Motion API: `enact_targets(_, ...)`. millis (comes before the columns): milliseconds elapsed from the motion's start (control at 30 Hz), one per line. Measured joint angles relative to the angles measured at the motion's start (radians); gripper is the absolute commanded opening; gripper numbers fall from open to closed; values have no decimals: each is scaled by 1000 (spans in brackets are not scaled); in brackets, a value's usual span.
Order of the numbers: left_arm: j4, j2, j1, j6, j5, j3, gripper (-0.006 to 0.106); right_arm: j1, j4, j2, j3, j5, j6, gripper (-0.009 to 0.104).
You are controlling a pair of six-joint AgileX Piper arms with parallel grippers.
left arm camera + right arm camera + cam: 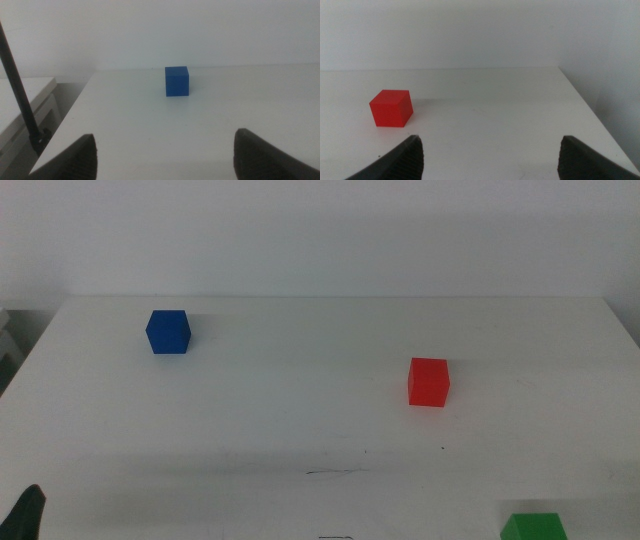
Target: Stack red cubes first, then green, then blue cubes in a specific spot.
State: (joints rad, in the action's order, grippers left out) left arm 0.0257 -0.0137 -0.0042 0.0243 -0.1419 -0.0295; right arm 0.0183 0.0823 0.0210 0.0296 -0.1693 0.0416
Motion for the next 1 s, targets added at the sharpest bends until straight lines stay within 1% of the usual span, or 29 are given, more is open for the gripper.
enact_targets(100,0,0,0,0,0,0,93,0,0,-24,-47,-51,0,79)
enact_targets(200,0,0,0,0,0,0,93,0,1,-109,-131,-101,-5,79)
enact_targets(400,0,0,0,0,0,0,93,0,0,-395,-386,-229,-89,79)
enact_targets(600,0,0,0,0,0,0,93,-8,-33,-687,-721,-560,-182,79)
enact_targets(700,0,0,0,0,0,0,93,-56,-44,-826,-869,-675,-192,79)
enact_targets(800,0,0,0,0,0,0,93,-139,-63,-956,-1016,-776,-220,79)
enact_targets(933,0,0,0,0,0,0,93,-244,-93,-1143,-1190,-909,-342,79)
enact_targets(1000,0,0,0,0,0,0,93,-293,-130,-1241,-1272,-963,-400,79)
